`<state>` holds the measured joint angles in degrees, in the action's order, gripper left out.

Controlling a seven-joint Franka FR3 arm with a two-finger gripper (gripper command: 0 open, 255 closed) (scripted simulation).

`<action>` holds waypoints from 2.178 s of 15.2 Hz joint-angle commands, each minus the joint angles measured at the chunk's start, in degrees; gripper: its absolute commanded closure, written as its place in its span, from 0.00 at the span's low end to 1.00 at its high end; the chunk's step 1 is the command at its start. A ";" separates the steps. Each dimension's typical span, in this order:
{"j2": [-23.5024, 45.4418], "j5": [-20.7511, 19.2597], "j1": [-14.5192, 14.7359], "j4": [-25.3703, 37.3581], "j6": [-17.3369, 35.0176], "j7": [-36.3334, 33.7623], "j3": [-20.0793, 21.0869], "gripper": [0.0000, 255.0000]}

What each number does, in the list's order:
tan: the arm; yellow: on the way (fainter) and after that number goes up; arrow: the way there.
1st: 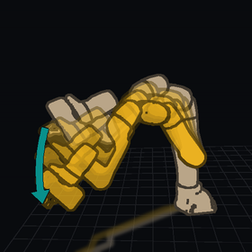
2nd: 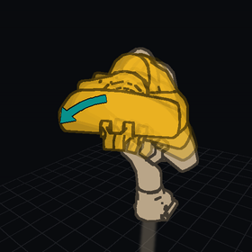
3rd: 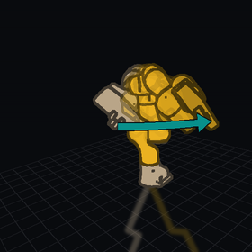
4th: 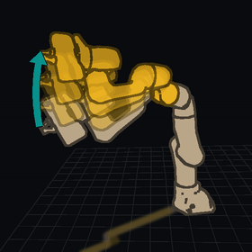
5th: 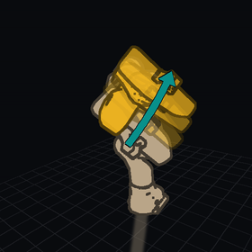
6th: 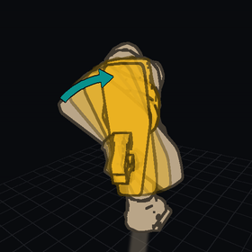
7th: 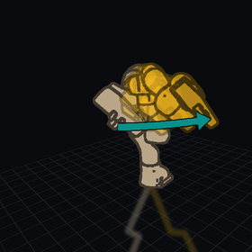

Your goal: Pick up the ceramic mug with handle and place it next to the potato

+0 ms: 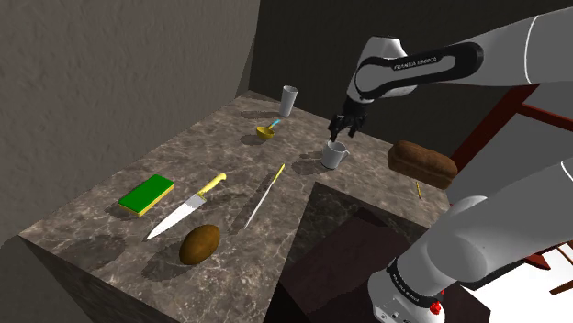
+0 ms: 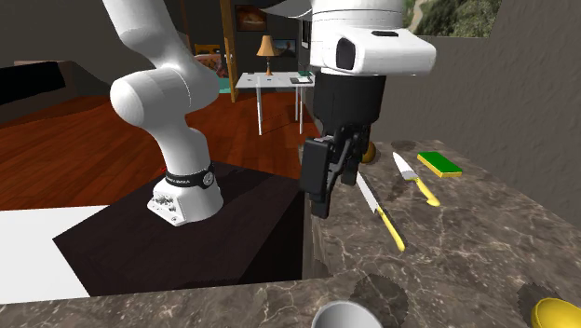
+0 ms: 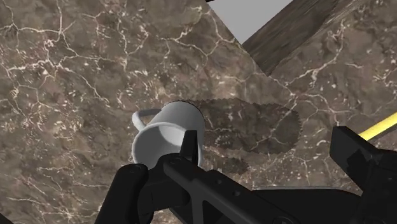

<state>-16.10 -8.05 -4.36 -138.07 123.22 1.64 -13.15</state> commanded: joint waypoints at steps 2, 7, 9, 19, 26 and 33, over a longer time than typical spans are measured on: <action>6.11 0.63 -0.43 1.36 4.91 1.89 -1.64 0.00; 17.13 3.48 -1.36 6.04 11.28 5.80 -3.64 0.00; 21.08 4.89 -1.91 8.11 13.11 7.33 -4.00 0.00; 25.61 6.60 -2.43 6.93 18.68 8.56 -3.75 0.00; 25.61 6.60 -2.43 6.93 18.67 8.56 -3.75 1.00; 25.60 6.59 -2.43 6.93 18.67 8.56 -3.75 1.00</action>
<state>9.51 -1.45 -6.79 -131.15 141.89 10.20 -16.90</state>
